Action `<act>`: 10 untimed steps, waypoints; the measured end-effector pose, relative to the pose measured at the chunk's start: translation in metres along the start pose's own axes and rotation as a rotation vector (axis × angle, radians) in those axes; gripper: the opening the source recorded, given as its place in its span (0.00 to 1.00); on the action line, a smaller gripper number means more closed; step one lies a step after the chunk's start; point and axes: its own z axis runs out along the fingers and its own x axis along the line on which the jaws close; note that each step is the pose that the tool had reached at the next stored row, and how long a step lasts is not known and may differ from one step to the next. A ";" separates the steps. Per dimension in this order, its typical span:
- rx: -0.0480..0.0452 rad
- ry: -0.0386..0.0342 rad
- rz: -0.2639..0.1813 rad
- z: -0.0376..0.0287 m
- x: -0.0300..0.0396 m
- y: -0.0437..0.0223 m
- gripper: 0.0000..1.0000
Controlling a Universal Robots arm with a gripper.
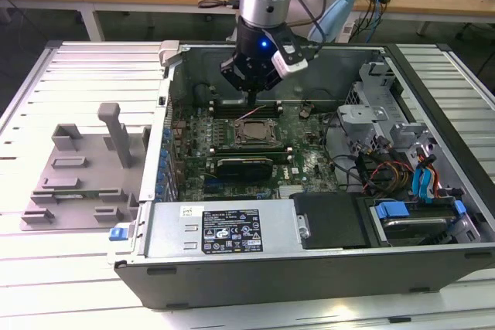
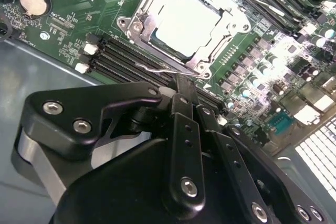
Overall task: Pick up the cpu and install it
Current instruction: 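Install the first cpu locking lever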
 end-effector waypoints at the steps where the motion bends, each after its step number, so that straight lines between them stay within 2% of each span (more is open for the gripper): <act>1: 0.0001 0.0001 0.000 0.0012 -0.0001 0.0000 0.11; 5: 0.0001 0.0001 0.000 0.0087 -0.0005 0.0000 0.11; 10: 0.0000 0.0000 -0.001 0.0140 -0.0007 0.0003 0.11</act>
